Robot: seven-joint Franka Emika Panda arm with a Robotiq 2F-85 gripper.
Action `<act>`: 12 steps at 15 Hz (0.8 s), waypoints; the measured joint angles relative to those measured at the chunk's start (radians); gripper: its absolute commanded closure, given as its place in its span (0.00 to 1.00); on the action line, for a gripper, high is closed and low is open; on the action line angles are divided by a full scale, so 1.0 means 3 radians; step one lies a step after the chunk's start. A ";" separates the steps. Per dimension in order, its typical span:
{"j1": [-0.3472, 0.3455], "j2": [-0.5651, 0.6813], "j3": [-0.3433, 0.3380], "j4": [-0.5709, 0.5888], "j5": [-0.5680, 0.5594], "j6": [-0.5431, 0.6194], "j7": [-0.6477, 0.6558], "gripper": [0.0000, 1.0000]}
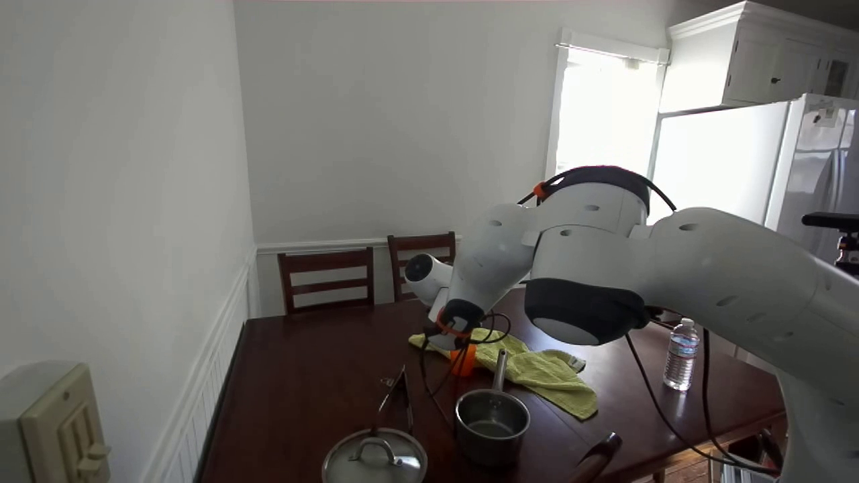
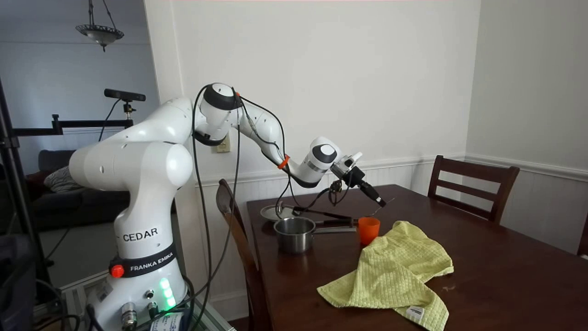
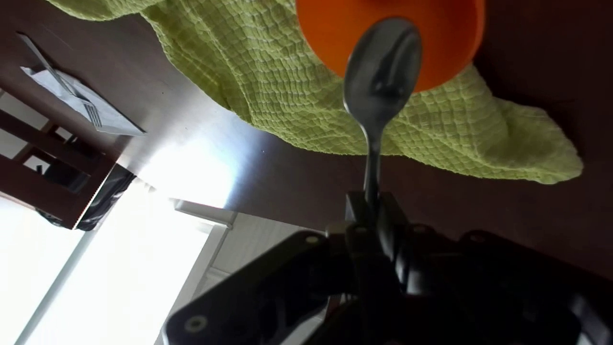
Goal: Put the teaspoon in the orange cup
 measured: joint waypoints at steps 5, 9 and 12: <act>0.0014 0.0035 0.0089 0.0013 -0.0101 -0.0146 0.0090 0.64; 0.0013 0.0044 0.0116 0.0011 -0.0179 -0.0176 0.0201 0.38; 0.0013 0.0044 0.0093 0.0011 -0.0243 -0.0176 0.0264 0.17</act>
